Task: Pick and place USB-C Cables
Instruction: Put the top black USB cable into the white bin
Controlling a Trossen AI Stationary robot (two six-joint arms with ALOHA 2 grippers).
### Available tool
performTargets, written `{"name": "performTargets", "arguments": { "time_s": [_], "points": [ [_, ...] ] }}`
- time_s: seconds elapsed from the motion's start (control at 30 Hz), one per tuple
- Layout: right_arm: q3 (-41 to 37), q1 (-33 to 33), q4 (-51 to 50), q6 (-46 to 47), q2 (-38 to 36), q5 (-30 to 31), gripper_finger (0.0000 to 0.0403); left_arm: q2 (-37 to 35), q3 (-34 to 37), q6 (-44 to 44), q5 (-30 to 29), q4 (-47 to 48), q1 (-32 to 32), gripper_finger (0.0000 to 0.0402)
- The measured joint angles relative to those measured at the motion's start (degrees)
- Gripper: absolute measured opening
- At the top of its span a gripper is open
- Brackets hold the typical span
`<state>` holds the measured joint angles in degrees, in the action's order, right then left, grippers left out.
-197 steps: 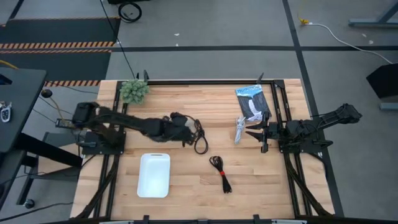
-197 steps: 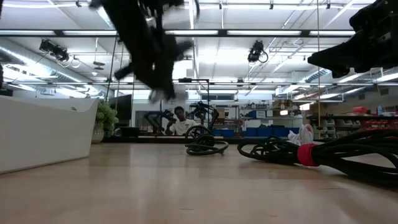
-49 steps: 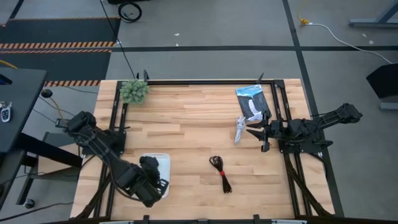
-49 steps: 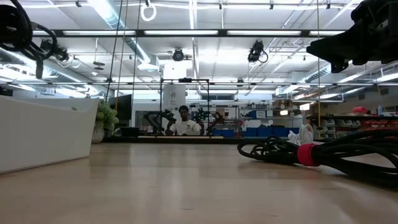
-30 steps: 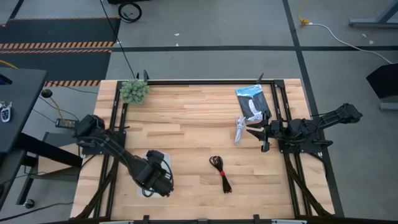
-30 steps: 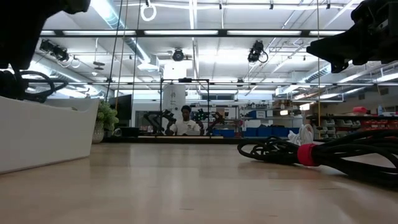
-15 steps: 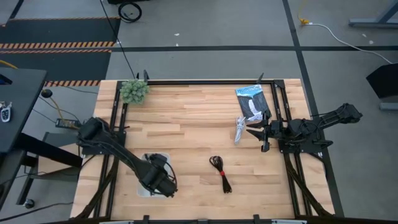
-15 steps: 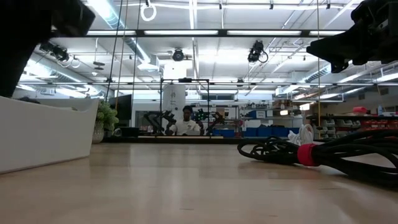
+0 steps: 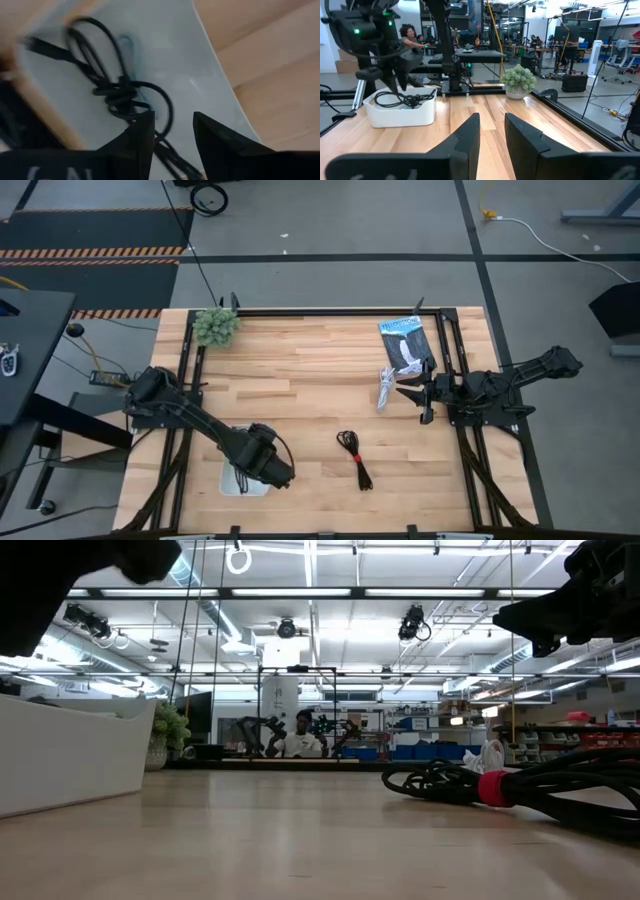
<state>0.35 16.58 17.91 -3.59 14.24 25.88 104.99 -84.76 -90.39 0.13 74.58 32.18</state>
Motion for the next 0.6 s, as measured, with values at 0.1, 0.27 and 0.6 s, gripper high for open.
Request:
{"name": "performTargets", "arguments": {
  "time_s": [0.1, 0.27, 0.6],
  "points": [
    [0.0, 0.0, 0.0, 0.0, 0.0, 0.0, 0.0096, -0.1, -1.6, 0.0, -1.3, 1.7, 0.0, 0.0142],
    [0.0, 0.0, 0.0, 0.0, 0.0, 0.0, 0.0096, 0.3, 0.1, 0.3, 0.5, 4.8, 1.8, 0.0141],
    [0.0, 0.0, 0.0, 0.0, 0.0, 0.0, 0.0096, 1.1, 5.8, -1.5, 7.1, 3.0, 2.5, 0.0141]
  ]
}}
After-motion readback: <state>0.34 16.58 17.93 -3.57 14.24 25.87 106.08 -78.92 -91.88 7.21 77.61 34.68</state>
